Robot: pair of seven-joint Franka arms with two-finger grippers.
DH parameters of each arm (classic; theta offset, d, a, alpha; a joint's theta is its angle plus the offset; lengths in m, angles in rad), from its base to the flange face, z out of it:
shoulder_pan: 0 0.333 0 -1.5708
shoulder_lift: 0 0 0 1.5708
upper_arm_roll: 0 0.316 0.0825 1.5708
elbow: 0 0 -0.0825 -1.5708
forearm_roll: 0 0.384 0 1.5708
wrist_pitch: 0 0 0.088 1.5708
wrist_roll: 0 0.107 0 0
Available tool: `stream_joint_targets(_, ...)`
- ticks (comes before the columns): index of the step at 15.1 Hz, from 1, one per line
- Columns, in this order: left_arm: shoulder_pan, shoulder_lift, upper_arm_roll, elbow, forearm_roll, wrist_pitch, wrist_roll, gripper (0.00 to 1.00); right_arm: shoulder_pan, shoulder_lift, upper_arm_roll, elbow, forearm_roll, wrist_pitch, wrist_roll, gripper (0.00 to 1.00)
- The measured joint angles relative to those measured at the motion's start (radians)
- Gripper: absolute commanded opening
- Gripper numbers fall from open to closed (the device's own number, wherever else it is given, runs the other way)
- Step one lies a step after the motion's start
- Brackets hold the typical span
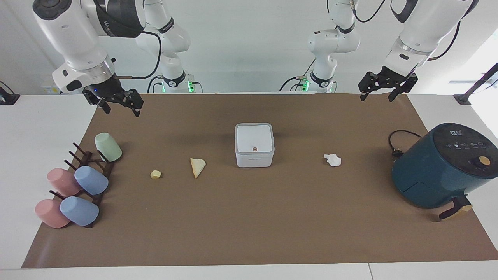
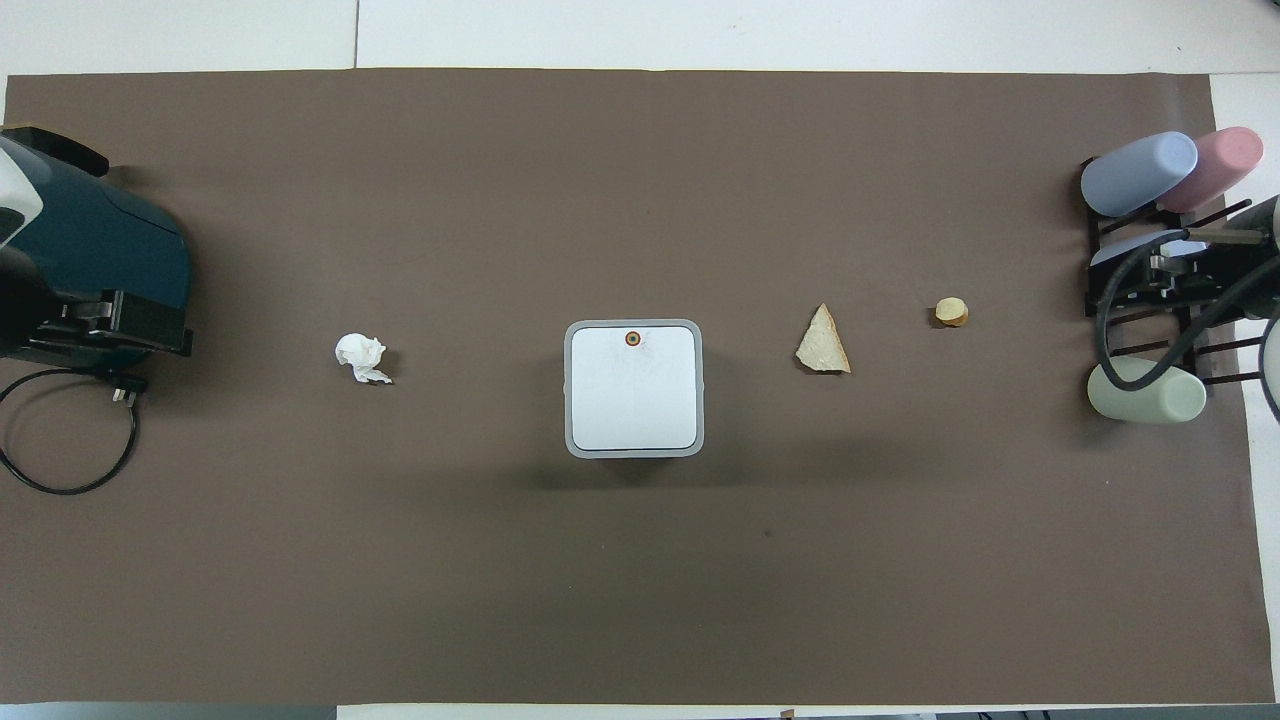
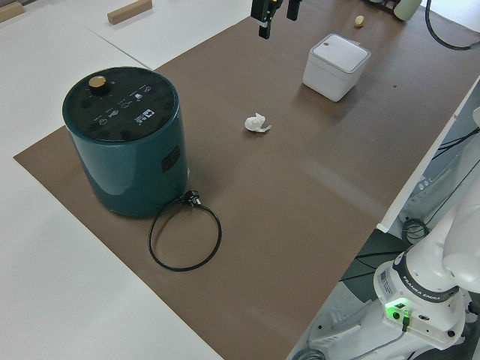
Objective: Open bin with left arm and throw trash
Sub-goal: 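Reach the left gripper to the bin lid while the right gripper approaches the snack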
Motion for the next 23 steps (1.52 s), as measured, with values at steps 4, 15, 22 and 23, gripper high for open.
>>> stream_joint_targets(4, 0.000, 0.000, 0.000, 0.000, 0.000, 0.000, 0.000, 1.00, 0.000, 0.000, 0.000, 0.000, 0.000, 0.000, 0.000, 1.00)
stream_joint_targets(15, -0.142, 0.020, -0.011, -0.005, -0.005, 0.102, -0.178, 0.46, -0.001, -0.013, 0.000, -0.049, 0.000, 0.047, 0.000, 1.00)
stream_joint_targets(22, -0.402, 0.266, -0.017, 0.034, -0.082, 0.326, -0.499, 0.00, 0.000, -0.073, 0.000, -0.341, 0.000, 0.421, 0.000, 1.00)
stream_joint_targets(23, -0.431, 0.303, -0.017, 0.045, -0.082, 0.356, -0.525, 0.00, 0.000, -0.064, 0.000, -0.367, 0.000, 0.471, 0.000, 1.00)
